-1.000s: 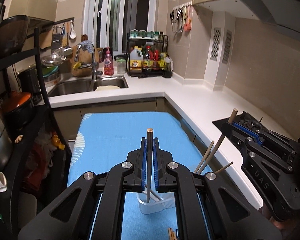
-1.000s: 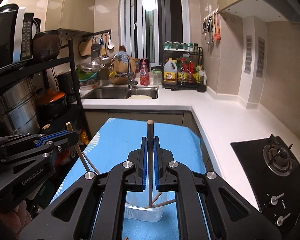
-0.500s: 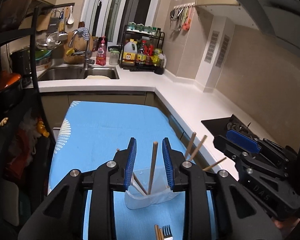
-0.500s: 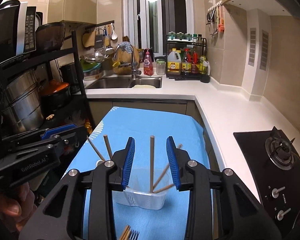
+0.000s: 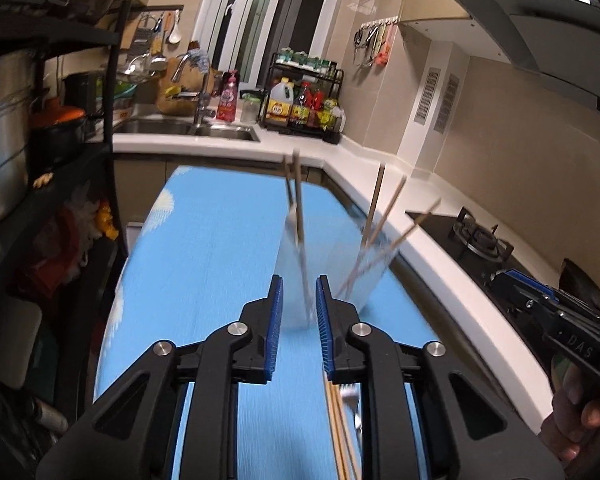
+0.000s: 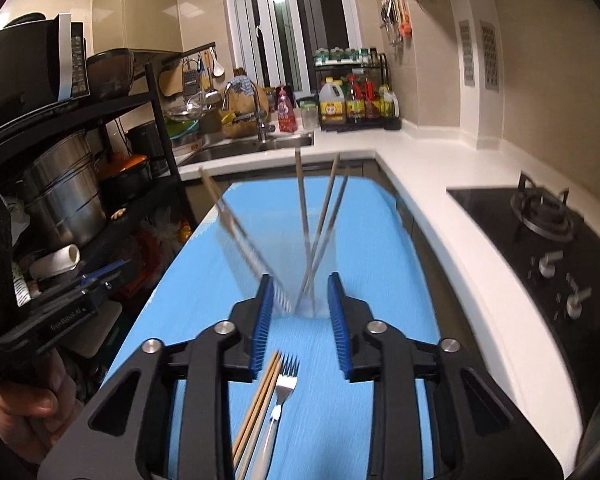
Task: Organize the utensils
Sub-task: 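Move both open tools back over the remaining chopsticks and fork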
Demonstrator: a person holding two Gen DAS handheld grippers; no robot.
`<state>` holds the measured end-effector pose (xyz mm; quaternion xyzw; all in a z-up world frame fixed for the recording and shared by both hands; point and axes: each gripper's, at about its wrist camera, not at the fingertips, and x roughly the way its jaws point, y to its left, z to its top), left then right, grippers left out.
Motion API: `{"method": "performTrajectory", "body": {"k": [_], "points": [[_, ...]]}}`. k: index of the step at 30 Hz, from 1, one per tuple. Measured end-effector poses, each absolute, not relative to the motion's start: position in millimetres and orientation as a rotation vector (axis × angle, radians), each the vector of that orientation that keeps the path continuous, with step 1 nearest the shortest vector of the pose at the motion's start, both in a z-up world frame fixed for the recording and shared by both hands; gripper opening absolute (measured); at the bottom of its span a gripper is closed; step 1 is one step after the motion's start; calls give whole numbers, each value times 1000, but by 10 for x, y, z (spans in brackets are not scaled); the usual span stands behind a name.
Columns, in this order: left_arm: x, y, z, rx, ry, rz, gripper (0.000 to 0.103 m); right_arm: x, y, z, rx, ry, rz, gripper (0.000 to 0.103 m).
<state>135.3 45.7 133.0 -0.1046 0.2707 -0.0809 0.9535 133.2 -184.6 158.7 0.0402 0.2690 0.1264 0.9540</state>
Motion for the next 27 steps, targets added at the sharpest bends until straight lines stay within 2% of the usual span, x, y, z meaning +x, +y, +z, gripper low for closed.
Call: {"method": "performTrajectory", "body": {"k": [4,14,19,27], "points": [[1074,393,911,-219,602,-154,15,1028,-1847,1192,109,588,251,18],[484,245,202,-213,688,-138,15,710,-1647,195,121,745,272,18],[322,153,-16,-168,692,-103,15,740,-1539,0,113,787,274,19],[247,95,-79,-183,675,-155,15,793,-1435,-153,91,844,298,27]]}}
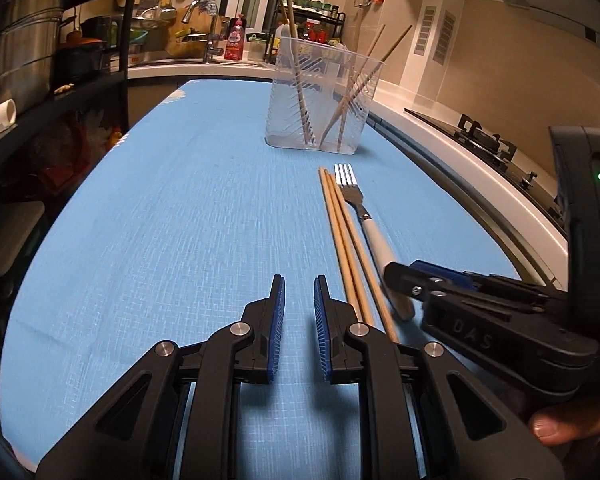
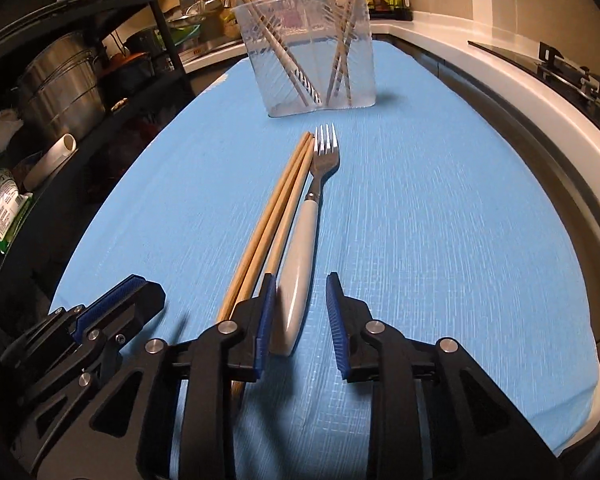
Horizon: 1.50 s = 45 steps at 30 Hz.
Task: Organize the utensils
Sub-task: 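Move both open tools back over the remaining chopsticks and fork, then grasp a wooden chopstick with the left tool while the right tool grasps the white-handled fork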
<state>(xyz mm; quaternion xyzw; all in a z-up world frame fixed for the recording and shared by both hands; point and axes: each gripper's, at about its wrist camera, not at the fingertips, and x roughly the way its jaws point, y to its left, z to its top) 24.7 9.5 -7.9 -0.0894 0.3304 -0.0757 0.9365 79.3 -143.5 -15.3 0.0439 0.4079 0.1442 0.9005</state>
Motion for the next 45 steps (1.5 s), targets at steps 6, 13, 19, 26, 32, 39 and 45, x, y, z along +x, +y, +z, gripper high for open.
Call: {"method": "performTrajectory", "body": {"k": [6,13,19,26,32,39,45], "points": [[265,-16,-144,-208,692,-215,15,761,-1496,-133,88,847,276,16],[278,-168,-202,-177,712,-231,15,710,-1690,-102,125,848,204,13],[280,-282,-245,-110,731,-217,15,664,-1731,-103,130,839,171,11],[262,-301,-218,-21,714,-147,6,679,-1696,-151,116,861,172,27],[286,-68,-209,-45,700,-19,6,686,-1637,-149,75,845,164,29],[320,-1,-217,-58,689,16,6,681,-1607,-155,42,827,140,21],[336,-26,-230,-49,678,9,6,646,-1551,-171,30,808,136,18]]}}
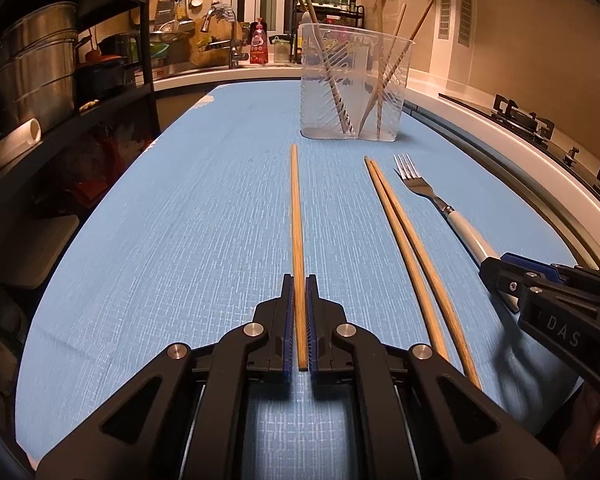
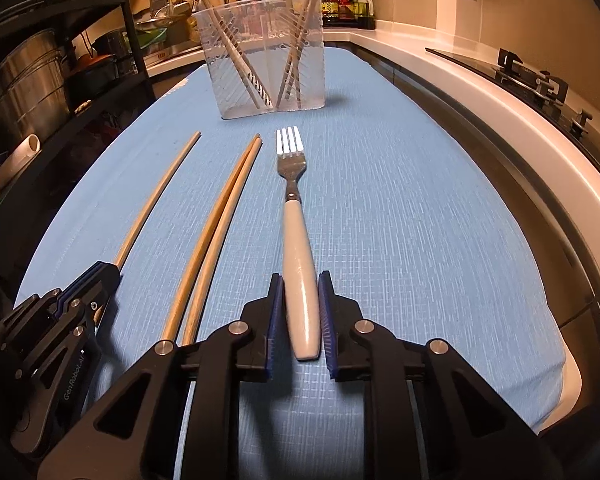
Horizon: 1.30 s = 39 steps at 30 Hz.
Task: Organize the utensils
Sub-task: 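Grasp a wooden chopstick with the left tool while the right tool grasps the white-handled fork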
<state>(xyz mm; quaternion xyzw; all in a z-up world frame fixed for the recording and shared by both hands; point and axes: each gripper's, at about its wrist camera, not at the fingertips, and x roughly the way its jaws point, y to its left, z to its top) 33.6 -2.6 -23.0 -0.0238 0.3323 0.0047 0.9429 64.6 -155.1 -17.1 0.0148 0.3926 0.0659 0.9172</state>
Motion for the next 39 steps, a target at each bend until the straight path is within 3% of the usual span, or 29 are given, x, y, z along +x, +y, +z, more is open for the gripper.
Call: {"method": "performTrajectory", "body": {"k": [39], "points": [[339,19,-249,-50,663,23,6,629,-1475,-190,3,791,142,18]]}}
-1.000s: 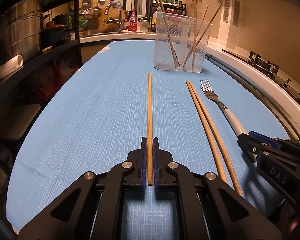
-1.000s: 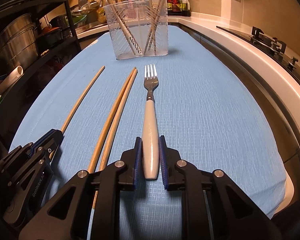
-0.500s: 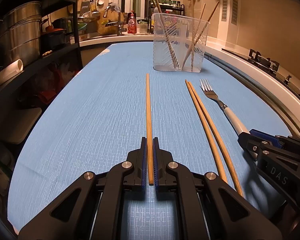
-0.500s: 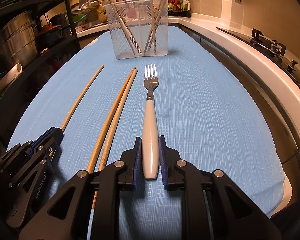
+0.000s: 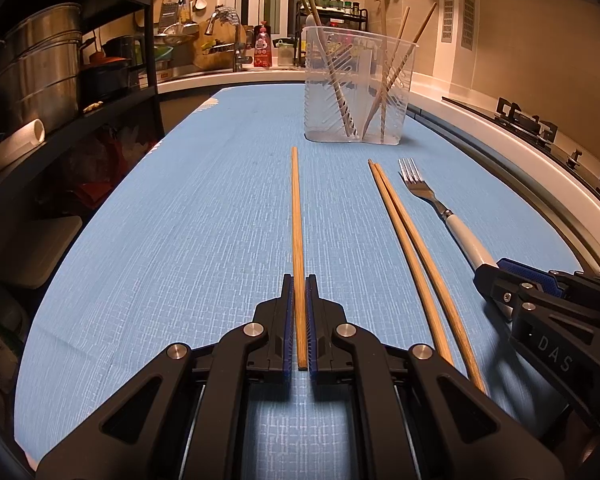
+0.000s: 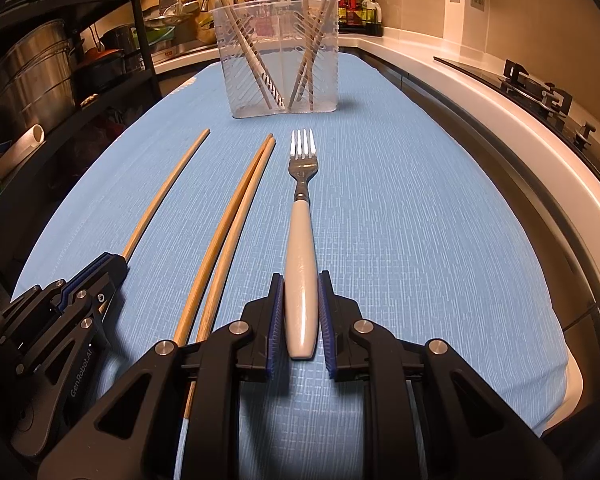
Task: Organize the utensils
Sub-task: 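Grasp a wooden chopstick with the left tool while the right tool grasps the white-handled fork, then carry the chopstick and fork over the clear container and release both inside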
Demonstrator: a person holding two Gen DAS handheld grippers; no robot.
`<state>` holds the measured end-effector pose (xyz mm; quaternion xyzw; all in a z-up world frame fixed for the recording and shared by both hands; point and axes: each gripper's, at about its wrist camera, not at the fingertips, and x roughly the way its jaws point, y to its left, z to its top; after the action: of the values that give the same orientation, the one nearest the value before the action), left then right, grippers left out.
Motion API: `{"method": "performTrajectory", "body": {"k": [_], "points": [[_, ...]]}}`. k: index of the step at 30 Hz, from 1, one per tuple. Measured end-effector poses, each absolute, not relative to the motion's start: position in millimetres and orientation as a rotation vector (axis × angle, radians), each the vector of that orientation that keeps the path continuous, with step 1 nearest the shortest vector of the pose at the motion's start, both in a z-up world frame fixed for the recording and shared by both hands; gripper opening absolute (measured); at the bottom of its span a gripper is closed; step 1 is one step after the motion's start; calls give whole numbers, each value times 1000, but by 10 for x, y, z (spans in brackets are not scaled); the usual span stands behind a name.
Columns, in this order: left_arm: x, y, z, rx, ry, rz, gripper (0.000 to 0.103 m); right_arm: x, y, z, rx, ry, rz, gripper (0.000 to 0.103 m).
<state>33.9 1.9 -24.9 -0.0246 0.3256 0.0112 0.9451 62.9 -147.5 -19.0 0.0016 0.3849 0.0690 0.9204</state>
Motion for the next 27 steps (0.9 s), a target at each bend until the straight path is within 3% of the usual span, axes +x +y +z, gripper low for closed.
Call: {"method": "performTrajectory", "body": {"k": [27], "points": [[138,4,116,-28,547,-6,6,406,-1510,149,-41,663,132,17]]}}
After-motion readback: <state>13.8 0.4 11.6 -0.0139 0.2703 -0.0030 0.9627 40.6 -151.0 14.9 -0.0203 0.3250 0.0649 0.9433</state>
